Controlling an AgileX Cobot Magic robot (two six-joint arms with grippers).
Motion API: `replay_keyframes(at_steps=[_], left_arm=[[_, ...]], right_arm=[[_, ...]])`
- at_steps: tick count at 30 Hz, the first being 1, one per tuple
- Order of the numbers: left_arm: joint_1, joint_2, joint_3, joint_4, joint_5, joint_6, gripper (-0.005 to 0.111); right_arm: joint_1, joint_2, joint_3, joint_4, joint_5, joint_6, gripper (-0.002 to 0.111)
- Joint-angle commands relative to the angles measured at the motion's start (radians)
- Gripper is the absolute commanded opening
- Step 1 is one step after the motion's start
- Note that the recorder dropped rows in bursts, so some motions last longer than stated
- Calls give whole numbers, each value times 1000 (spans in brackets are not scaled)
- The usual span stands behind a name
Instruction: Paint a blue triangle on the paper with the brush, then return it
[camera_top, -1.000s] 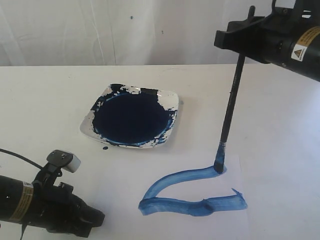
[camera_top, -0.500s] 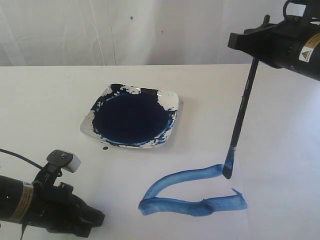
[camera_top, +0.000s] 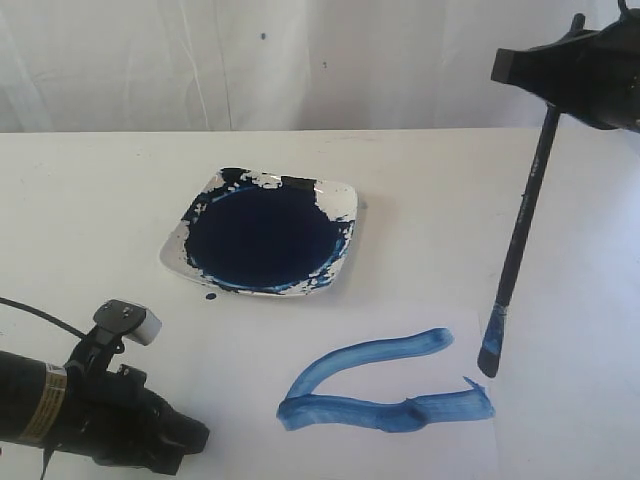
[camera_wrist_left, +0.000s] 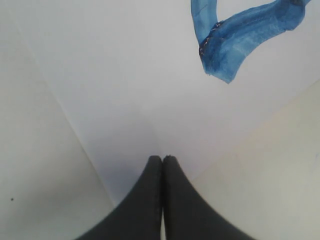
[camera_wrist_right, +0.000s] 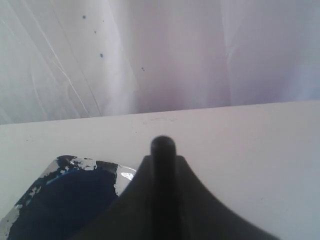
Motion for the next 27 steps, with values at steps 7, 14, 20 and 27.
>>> replay_keyframes(at_steps=[7,14,20,27], left_arm=[[-8,0,4,14,29,4,0],[-8,0,4,14,29,4,0],[-8,0,4,14,29,4,0],[-8,0,4,14,29,4,0]], right_arm=[[-4,-14,-1,3,24,4,0],[-4,-14,-1,3,22,4,0],[-4,19,-1,1,-10,-11,0],[-4,109,-1,3,-88,-20,0]])
